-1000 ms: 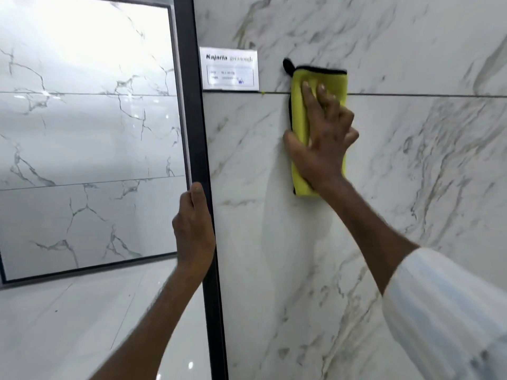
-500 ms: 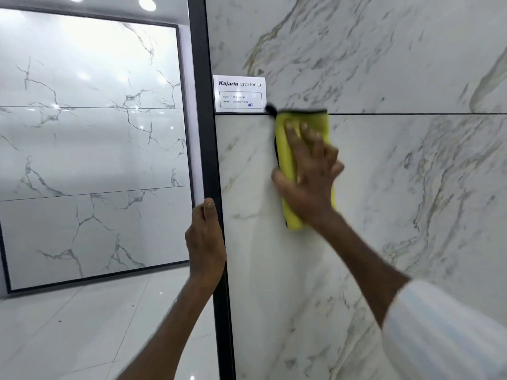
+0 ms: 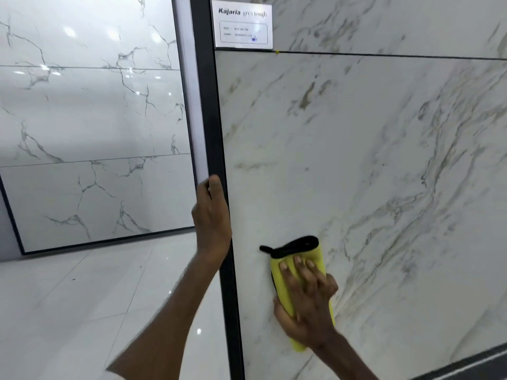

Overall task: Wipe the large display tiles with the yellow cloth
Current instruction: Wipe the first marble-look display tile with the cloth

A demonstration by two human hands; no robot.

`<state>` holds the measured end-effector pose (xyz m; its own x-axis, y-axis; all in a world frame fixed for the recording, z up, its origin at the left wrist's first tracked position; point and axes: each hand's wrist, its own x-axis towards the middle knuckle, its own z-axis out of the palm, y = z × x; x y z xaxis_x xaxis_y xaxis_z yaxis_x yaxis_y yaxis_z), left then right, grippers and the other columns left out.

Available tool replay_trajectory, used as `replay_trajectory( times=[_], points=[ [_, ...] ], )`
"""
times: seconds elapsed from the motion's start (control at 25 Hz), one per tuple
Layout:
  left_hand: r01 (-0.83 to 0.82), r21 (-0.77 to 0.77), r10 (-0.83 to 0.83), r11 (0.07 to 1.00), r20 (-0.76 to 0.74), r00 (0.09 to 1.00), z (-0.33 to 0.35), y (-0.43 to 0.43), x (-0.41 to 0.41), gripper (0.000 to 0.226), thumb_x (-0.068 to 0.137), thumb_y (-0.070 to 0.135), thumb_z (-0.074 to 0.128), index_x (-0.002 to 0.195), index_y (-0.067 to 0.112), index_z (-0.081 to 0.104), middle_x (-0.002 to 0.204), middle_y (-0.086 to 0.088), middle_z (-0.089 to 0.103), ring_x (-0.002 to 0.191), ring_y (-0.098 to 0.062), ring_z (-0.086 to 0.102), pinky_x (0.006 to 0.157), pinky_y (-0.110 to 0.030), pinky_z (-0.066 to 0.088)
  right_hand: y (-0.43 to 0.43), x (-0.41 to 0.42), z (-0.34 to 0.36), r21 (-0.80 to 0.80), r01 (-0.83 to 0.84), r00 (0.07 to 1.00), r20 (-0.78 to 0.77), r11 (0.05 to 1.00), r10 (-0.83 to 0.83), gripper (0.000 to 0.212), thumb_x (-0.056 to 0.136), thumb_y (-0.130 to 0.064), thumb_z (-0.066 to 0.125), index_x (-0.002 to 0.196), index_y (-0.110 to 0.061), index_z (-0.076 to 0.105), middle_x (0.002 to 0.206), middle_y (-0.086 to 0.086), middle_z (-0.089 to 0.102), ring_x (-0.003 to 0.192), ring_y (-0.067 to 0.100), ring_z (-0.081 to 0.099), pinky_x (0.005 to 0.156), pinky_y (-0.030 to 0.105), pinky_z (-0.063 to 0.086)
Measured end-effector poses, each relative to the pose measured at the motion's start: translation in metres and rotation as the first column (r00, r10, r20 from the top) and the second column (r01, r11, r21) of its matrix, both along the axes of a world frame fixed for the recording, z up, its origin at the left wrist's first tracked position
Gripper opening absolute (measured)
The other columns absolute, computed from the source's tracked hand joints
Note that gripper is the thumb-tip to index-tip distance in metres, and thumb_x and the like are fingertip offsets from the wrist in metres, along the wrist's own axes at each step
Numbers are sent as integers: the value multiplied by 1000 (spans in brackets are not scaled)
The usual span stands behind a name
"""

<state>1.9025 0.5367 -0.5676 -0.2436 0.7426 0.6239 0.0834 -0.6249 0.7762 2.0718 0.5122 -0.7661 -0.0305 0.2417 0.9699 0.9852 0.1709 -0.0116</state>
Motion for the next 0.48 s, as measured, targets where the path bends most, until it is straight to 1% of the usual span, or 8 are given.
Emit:
replay_trajectory(
  times=[0.08, 0.16, 0.2, 0.28, 0.32, 0.36, 0.4, 0.48],
  points=[
    [60, -51, -59, 997, 10, 998, -49, -6, -3, 35, 110, 52, 36, 87, 28, 48, 74, 11, 44, 59, 8, 47, 61, -12, 37, 4, 2, 42, 20, -28, 999, 23, 999, 27, 84, 76, -47, 61, 155, -32, 38, 162, 1, 34, 136, 34, 48, 96, 61, 40],
    [121, -131, -118, 984, 34, 992, -102, -9, -4, 41, 98, 78, 37, 88, 40, 47, 86, 17, 51, 70, 10, 49, 73, -13, 43, 10, -3, 108, 89, -50, 997, -55, 995, 55, 81, 77, -45, 62, 154, -29, 44, 159, 5, 40, 138, 32, 45, 100, 54, 35],
    [130, -171, -126, 977, 31, 991, -124, -6, -3, 53, 88, 92, 34, 90, 41, 49, 91, 12, 55, 79, 4, 51, 80, -21, 47, 12, -7, 135, 116, -73, 989, -116, 991, 87, 80, 77, -44, 65, 153, -28, 47, 158, 5, 42, 139, 30, 41, 101, 52, 34],
    [133, -215, -129, 968, 32, 991, -151, 5, -3, 70, 79, 101, 31, 94, 37, 54, 98, 4, 57, 90, -11, 54, 88, -43, 52, 17, -14, 154, 189, -78, 980, -165, 979, 110, 78, 78, -41, 69, 152, -25, 51, 158, 4, 45, 141, 26, 37, 101, 53, 33],
    [134, -220, -129, 966, 37, 991, -157, 8, -2, 72, 79, 101, 31, 96, 35, 56, 100, 3, 61, 92, -15, 57, 92, -51, 54, 20, -15, 141, 205, -59, 985, -149, 977, 90, 77, 79, -41, 69, 152, -24, 51, 158, 5, 45, 141, 26, 37, 101, 54, 33],
    [122, -212, -116, 970, 41, 992, -158, 7, -3, 72, 81, 100, 31, 98, 36, 59, 103, 3, 66, 95, -16, 61, 96, -52, 54, 22, -14, 116, 210, -33, 989, -135, 977, 63, 76, 81, -41, 68, 152, -24, 50, 159, 6, 44, 142, 26, 37, 101, 56, 34],
    [119, -200, -113, 972, 43, 993, -159, 7, -3, 72, 81, 99, 29, 99, 37, 61, 105, 4, 68, 98, -15, 63, 97, -46, 55, 24, -11, 78, 187, 10, 994, -112, 982, 11, 76, 83, -43, 67, 153, -24, 47, 159, 6, 42, 143, 28, 37, 101, 57, 35],
    [107, -192, -105, 975, 22, 994, -163, 8, -5, 70, 85, 95, 26, 98, 34, 57, 99, 10, 62, 89, -3, 58, 90, -27, 49, 19, -10, -37, 72, 52, 998, -26, 996, -50, 76, 86, -45, 63, 155, -24, 40, 159, 8, 36, 144, 31, 33, 102, 59, 33]
  ],
)
